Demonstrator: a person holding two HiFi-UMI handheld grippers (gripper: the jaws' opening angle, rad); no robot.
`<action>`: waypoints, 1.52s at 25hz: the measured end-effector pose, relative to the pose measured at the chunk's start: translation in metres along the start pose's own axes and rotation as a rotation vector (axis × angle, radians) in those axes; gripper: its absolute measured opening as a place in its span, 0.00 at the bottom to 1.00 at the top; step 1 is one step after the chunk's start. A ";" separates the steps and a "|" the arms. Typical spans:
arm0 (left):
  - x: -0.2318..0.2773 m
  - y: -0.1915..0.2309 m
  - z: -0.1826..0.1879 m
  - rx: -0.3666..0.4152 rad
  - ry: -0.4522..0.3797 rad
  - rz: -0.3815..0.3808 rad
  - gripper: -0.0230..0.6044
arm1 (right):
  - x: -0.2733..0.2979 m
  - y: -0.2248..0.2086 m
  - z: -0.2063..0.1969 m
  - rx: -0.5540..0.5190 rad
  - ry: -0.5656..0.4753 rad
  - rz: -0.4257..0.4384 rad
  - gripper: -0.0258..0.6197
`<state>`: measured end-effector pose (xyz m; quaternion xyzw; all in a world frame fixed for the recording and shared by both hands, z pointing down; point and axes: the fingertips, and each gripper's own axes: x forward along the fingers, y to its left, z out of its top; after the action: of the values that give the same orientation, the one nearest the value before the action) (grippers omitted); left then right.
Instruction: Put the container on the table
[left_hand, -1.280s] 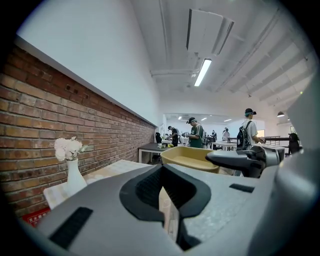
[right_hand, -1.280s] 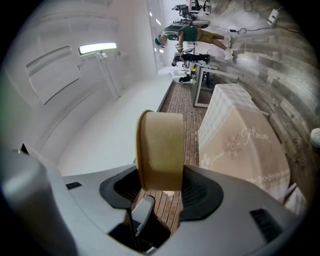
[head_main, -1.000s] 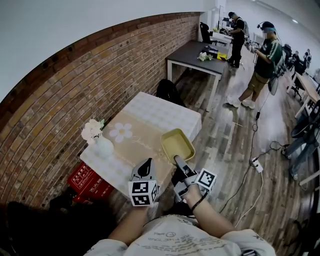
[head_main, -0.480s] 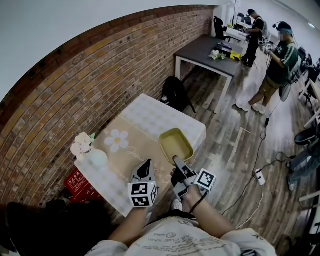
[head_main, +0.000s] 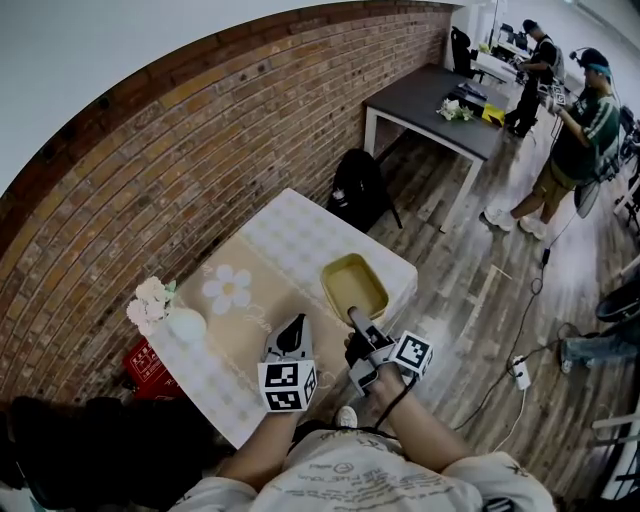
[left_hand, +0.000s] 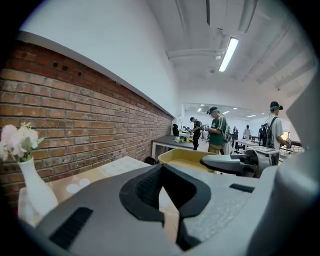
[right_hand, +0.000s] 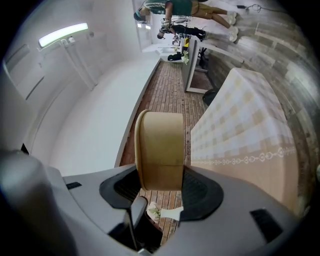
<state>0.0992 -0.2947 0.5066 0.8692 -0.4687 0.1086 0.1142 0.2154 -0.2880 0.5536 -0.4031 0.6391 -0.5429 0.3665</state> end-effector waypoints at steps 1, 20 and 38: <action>0.003 0.003 0.000 -0.004 0.001 0.007 0.04 | 0.005 -0.004 0.001 0.000 0.011 -0.007 0.38; 0.049 0.090 -0.023 -0.096 0.060 0.083 0.04 | 0.122 -0.107 -0.009 0.098 0.126 -0.107 0.38; 0.073 0.147 -0.051 -0.150 0.120 0.156 0.04 | 0.209 -0.151 -0.042 0.167 0.265 -0.128 0.38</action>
<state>0.0106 -0.4155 0.5913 0.8109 -0.5341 0.1335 0.1981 0.1095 -0.4750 0.7023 -0.3359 0.6074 -0.6649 0.2758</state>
